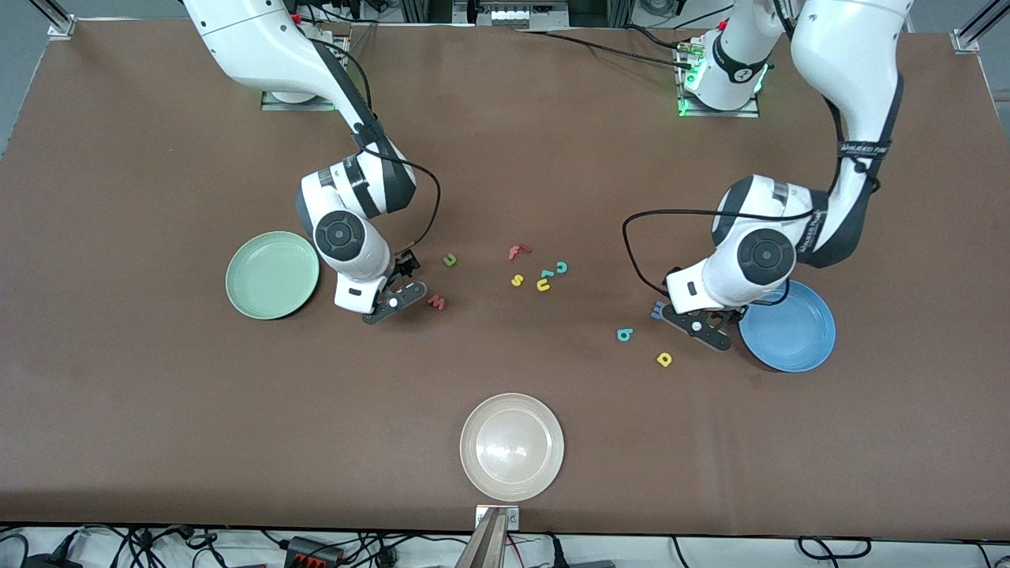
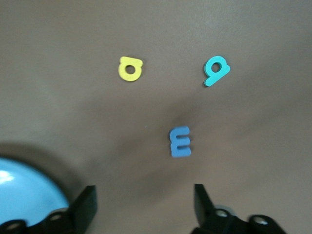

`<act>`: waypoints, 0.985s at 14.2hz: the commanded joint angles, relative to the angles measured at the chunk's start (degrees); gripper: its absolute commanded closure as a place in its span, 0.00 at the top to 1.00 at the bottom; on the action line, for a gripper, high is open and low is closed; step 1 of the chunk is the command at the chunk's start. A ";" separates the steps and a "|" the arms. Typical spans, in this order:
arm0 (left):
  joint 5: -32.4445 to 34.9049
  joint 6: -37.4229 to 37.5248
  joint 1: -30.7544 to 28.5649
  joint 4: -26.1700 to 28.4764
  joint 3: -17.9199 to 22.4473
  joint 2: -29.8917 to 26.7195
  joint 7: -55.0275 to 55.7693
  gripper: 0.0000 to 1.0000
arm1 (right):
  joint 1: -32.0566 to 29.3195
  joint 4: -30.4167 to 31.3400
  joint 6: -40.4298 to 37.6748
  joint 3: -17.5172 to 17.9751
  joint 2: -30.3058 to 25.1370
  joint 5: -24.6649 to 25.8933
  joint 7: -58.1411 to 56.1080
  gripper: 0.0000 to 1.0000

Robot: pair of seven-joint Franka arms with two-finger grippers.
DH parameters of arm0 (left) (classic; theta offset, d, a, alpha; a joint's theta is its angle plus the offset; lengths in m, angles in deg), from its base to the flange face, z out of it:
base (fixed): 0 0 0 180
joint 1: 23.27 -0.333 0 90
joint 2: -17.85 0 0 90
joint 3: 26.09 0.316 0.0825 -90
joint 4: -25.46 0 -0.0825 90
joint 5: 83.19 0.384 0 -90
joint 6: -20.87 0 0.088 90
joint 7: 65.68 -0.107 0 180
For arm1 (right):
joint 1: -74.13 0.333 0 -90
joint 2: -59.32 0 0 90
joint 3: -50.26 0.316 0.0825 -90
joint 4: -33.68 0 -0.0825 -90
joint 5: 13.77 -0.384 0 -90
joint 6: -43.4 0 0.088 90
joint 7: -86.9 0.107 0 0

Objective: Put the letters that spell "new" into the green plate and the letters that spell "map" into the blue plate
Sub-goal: 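Grasp the orange e with the right gripper while the left grasps E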

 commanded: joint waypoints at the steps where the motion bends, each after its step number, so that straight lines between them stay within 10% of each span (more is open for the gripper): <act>1: 1.11 -5.31 -0.18 2.09 -0.21 1.39 -0.41 0.77 | 1.00 -0.87 2.46 -0.12 1.85 -0.86 -1.21 0.78; 10: 1.11 -13.23 1.66 2.71 -0.21 6.32 0.83 0.70 | 1.61 -0.79 8.28 -0.12 3.97 -1.03 -0.68 0.69; 14: 1.11 -13.41 2.89 2.71 -0.21 7.20 1.00 0.31 | 1.61 -0.61 7.84 -0.12 4.05 -1.03 -0.33 0.60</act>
